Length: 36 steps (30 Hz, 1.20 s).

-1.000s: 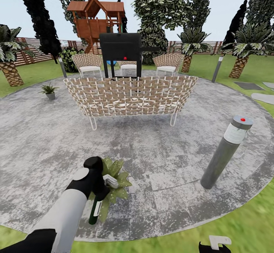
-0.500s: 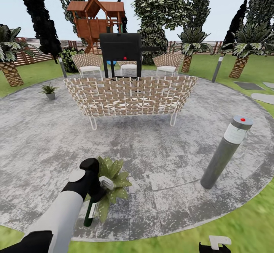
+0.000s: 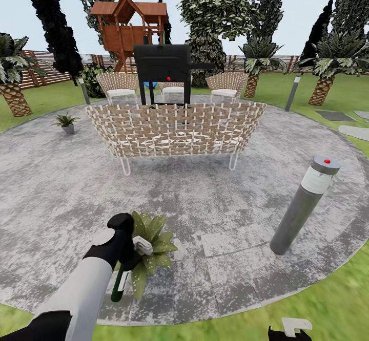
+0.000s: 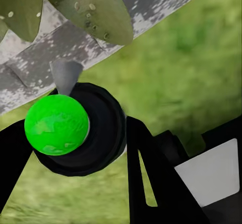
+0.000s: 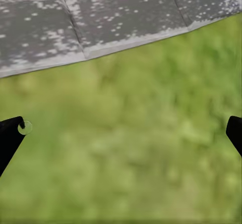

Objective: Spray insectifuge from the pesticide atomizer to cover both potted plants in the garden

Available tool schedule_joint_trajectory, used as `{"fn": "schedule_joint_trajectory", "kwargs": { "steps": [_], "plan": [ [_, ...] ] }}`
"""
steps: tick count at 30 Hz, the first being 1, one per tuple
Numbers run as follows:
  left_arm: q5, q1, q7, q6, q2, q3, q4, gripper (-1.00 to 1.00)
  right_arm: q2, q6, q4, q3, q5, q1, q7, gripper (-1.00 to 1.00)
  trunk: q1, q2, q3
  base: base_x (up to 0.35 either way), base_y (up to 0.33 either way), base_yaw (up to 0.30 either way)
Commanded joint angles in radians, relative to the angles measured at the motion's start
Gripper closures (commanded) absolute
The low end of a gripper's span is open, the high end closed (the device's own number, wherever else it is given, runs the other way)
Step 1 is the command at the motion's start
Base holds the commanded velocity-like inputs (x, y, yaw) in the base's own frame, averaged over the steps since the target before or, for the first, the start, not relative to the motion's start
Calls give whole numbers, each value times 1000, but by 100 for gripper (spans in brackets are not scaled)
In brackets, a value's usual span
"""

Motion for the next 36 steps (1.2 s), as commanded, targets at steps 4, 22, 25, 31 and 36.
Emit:
{"fn": "schedule_joint_trajectory", "kwargs": {
  "steps": [4,22,25,31,36],
  "plan": [
    [-10,-1,-9,7,0,26,-1,100,0,-3,1,9,-10,-1,-2,-100,0,0,-1,0,0,0],
    [-6,1,-16,7,1,31,-2,100,0,-3,1,9,-10,-1,-2,-100,0,0,-1,-112,111,0],
    [-6,1,-17,7,1,29,-1,100,0,-3,1,9,-10,-1,-2,-100,0,0,-1,-11,301,0],
    [-3,2,-17,6,2,27,-1,100,0,-3,1,9,-10,-1,-2,-100,0,0,-1,-111,291,0],
    [-2,2,-17,3,3,27,-1,100,0,-3,1,9,-10,-1,-2,-100,0,0,-1,-265,204,0]
  ]
}}
